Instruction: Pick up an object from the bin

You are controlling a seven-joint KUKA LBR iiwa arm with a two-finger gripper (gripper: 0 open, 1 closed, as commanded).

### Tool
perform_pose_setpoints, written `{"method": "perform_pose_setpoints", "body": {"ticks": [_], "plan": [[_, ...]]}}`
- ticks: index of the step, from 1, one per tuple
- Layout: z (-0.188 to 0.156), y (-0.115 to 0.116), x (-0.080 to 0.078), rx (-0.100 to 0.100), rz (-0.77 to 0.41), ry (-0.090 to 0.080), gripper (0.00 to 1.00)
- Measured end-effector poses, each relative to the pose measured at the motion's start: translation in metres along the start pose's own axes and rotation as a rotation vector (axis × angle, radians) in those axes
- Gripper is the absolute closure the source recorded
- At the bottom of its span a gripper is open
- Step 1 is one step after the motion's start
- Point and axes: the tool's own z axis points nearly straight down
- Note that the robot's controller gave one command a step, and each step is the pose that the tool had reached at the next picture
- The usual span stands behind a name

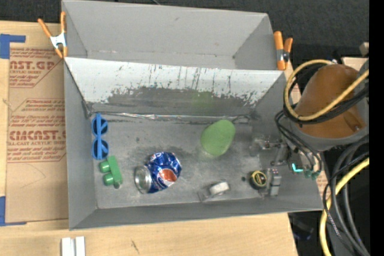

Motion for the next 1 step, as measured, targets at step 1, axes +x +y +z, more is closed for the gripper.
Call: {"method": "perform_pose_setpoints", "body": {"ticks": [1], "plan": [[0.0727,-0.0371,-0.0048,0.003,-0.038,-0.018,0.00]]}}
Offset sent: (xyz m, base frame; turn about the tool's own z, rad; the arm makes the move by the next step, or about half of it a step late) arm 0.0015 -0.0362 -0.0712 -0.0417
